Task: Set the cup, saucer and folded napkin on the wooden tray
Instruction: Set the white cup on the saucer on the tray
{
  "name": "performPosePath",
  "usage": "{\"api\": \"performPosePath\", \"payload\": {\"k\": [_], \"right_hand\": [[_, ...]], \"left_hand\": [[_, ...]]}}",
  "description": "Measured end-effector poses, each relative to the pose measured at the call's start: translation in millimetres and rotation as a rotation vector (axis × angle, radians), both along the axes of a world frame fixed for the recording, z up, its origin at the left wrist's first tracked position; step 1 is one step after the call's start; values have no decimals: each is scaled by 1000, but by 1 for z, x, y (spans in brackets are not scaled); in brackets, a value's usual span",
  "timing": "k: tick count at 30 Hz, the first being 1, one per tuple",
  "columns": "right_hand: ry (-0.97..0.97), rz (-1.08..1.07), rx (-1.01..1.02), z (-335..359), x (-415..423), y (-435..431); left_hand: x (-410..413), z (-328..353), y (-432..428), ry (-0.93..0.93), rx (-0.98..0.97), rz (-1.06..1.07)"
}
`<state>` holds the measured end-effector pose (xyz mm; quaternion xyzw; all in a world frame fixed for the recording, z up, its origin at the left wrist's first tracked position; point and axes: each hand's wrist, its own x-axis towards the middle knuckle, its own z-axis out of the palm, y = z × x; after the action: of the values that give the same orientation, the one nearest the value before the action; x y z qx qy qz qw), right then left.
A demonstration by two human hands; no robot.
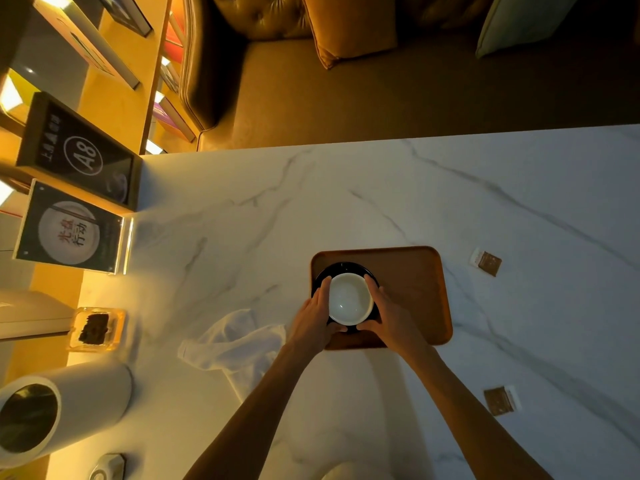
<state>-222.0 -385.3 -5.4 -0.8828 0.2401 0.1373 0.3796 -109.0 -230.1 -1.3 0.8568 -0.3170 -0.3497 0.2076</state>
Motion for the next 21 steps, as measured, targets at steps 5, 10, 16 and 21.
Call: {"api": "performPosePath", "payload": {"k": [5,10,16,21], "right_hand": [[-6,0,6,2,2,1],[-10,-23,13,3,3,3],[2,-33,29,2,4,3],[3,-32,32,1,4,2]], "left_hand": [[1,2,-2,-4,25,-9],[1,4,-2,4,25,11],[0,5,-3,4,31,33],[-4,5,0,1,-35,59]]}}
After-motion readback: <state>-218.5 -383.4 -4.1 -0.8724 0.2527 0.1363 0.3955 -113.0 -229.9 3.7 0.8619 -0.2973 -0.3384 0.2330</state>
